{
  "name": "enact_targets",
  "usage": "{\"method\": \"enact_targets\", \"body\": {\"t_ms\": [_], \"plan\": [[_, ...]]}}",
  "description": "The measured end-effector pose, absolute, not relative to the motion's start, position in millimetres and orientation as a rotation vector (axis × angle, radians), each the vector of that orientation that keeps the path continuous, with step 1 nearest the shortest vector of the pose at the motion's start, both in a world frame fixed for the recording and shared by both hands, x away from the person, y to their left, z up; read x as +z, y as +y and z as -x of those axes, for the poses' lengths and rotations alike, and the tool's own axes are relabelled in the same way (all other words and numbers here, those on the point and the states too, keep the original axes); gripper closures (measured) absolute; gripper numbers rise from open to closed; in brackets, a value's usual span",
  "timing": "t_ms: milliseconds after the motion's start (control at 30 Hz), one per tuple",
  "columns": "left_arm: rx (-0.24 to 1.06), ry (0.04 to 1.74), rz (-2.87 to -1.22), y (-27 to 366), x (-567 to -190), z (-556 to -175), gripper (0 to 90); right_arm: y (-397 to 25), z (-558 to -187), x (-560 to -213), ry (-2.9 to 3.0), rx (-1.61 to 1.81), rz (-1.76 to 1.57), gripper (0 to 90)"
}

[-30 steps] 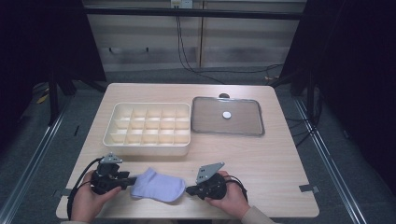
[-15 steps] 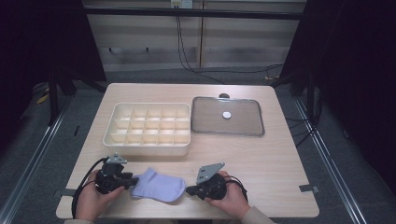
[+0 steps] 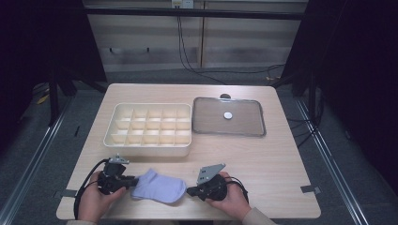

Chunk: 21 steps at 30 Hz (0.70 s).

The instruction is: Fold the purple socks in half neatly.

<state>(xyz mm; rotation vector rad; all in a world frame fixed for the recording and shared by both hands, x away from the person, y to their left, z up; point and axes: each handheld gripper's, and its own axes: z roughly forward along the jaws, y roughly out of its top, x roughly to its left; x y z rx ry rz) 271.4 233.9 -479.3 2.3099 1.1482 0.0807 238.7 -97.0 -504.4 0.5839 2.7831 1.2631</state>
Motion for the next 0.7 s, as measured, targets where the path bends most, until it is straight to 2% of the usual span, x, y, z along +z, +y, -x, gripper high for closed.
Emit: {"method": "enact_targets", "body": {"t_ms": [700], "plan": [[0.029, 1.214, -2.274, 234.2, -478.2, -273.0, 82.8, -96.0, -239.0, -504.7, 2.780, 1.270, -0.584, 88.3]]}}
